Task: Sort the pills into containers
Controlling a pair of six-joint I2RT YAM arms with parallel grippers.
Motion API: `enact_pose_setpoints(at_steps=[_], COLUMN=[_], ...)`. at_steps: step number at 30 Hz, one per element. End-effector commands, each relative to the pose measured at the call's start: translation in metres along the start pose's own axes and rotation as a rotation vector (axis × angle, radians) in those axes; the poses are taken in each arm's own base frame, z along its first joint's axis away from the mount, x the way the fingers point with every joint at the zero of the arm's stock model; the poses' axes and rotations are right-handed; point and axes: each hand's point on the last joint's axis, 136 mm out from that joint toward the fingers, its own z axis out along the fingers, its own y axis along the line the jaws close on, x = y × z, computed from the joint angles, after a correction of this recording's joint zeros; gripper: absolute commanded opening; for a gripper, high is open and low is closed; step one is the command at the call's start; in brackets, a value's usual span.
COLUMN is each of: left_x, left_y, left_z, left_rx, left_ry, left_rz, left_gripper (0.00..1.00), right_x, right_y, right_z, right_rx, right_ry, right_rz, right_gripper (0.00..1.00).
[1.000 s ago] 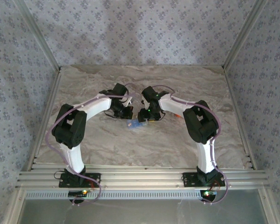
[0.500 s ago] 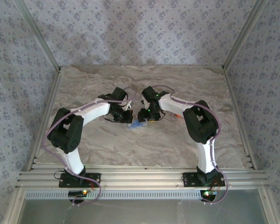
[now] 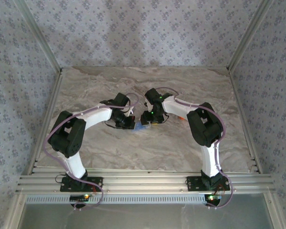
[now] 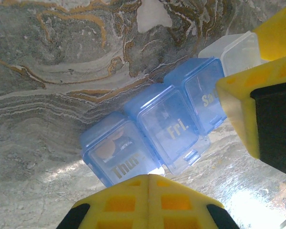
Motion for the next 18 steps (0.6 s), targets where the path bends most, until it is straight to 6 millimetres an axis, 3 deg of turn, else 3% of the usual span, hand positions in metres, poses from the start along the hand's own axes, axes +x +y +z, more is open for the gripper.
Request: enact_pose_setpoints(at_steps=[1,18], left_x=[0.001,0.008], left_y=[0.002,0.022], left_z=[0.005,0.015], left_rx=[-0.013,-0.088], left_ry=[0.001,0.021], left_rz=[0.004,0.016], left_gripper=[0.00,0.00], right_x=[0.019,0.019], right_y=[-0.018,-0.019], right_z=[0.019,0.020], right_rx=[0.068,0.069], right_ry=[0.077,0.081], right_rz=[0.038,0.043], right_gripper=[0.58,0.58])
